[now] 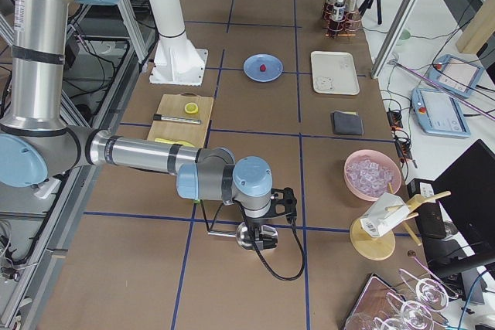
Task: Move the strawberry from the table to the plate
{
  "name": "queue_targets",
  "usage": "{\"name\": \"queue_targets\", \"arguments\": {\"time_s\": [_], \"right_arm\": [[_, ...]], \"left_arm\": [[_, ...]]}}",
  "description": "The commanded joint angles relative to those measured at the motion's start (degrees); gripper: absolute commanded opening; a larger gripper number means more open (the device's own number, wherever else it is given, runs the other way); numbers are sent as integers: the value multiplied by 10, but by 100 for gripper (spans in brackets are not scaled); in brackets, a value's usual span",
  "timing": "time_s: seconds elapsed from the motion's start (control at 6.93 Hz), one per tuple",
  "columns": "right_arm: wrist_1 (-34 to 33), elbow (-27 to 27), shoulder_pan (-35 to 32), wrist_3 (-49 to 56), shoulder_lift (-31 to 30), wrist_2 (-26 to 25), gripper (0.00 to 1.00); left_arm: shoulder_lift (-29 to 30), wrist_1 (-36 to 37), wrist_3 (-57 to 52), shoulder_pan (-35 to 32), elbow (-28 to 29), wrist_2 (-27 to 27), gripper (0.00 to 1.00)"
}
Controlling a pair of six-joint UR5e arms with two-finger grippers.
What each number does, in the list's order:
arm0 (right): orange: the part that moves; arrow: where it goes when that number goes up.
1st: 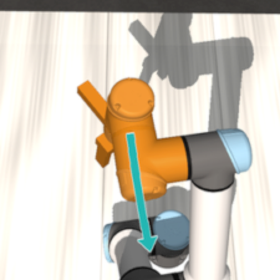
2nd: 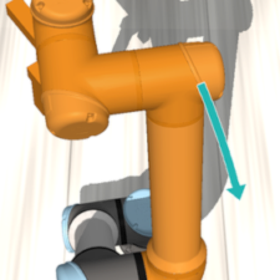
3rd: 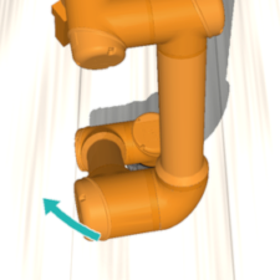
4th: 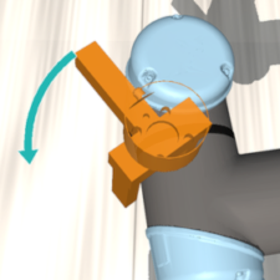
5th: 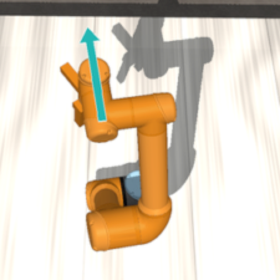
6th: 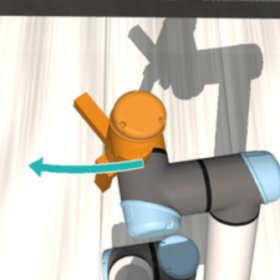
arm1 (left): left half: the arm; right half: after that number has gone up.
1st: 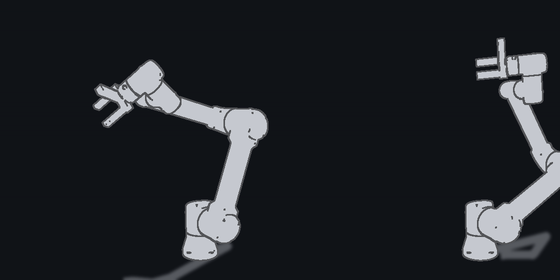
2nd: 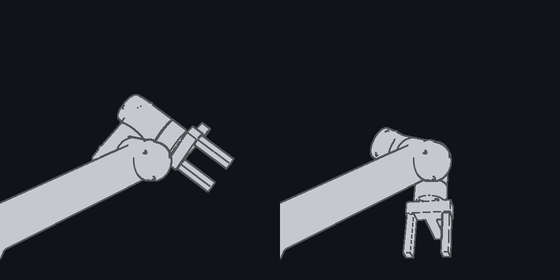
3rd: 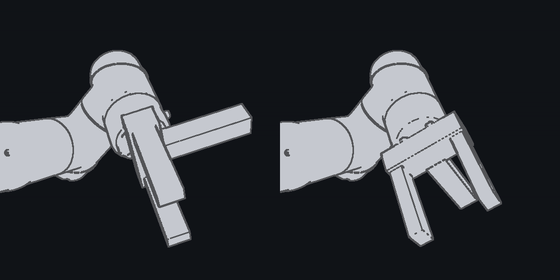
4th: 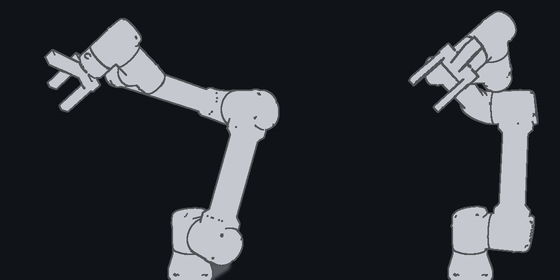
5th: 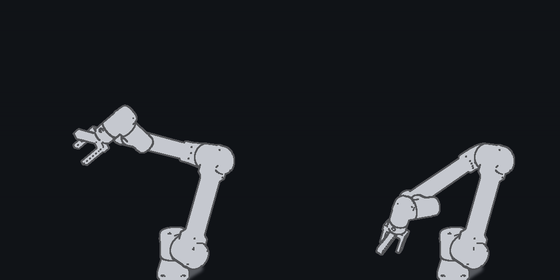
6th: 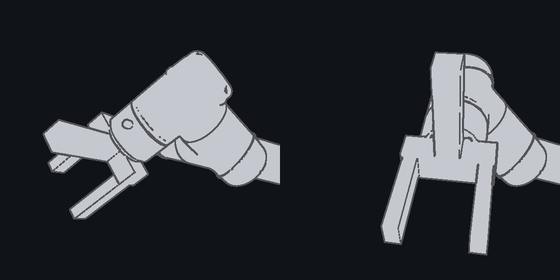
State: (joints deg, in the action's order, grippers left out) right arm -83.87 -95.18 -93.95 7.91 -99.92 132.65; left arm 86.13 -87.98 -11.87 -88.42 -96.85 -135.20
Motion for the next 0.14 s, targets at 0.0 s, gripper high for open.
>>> {"name": "queue_targets", "arguments": {"time_s": [0.0], "right_arm": [[0, 0, 0, 0, -4, 0, 100]], "left_arm": [[1, -1, 0, 0, -4, 0, 100]]}}
